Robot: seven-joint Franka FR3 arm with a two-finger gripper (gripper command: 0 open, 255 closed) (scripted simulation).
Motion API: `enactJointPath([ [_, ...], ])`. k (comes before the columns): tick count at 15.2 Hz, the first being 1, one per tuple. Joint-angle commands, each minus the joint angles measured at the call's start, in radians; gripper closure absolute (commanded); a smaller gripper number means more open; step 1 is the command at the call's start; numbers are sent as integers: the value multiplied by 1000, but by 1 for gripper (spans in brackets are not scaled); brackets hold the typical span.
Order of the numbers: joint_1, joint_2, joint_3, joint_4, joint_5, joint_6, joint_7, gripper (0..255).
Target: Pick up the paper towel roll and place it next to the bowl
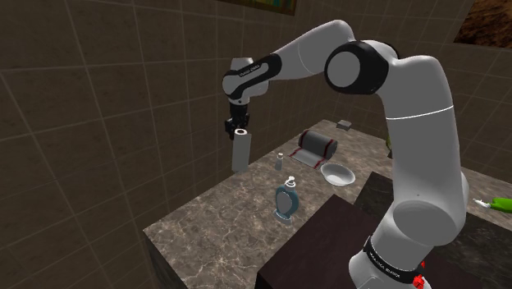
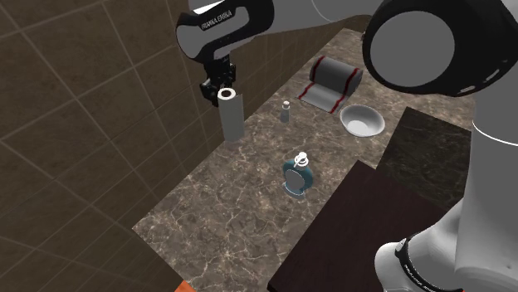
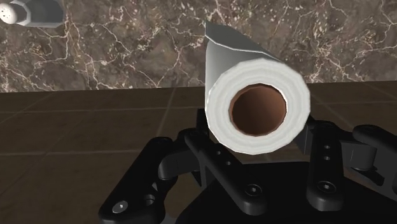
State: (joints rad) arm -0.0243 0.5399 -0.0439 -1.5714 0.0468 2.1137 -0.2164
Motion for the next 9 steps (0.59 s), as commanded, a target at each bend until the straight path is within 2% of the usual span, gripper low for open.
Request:
enactJointPath([
  [1, 0, -12, -1, 11, -1, -23, 1, 255],
  [9, 0, -50, -2, 62, -4, -112, 4, 255],
])
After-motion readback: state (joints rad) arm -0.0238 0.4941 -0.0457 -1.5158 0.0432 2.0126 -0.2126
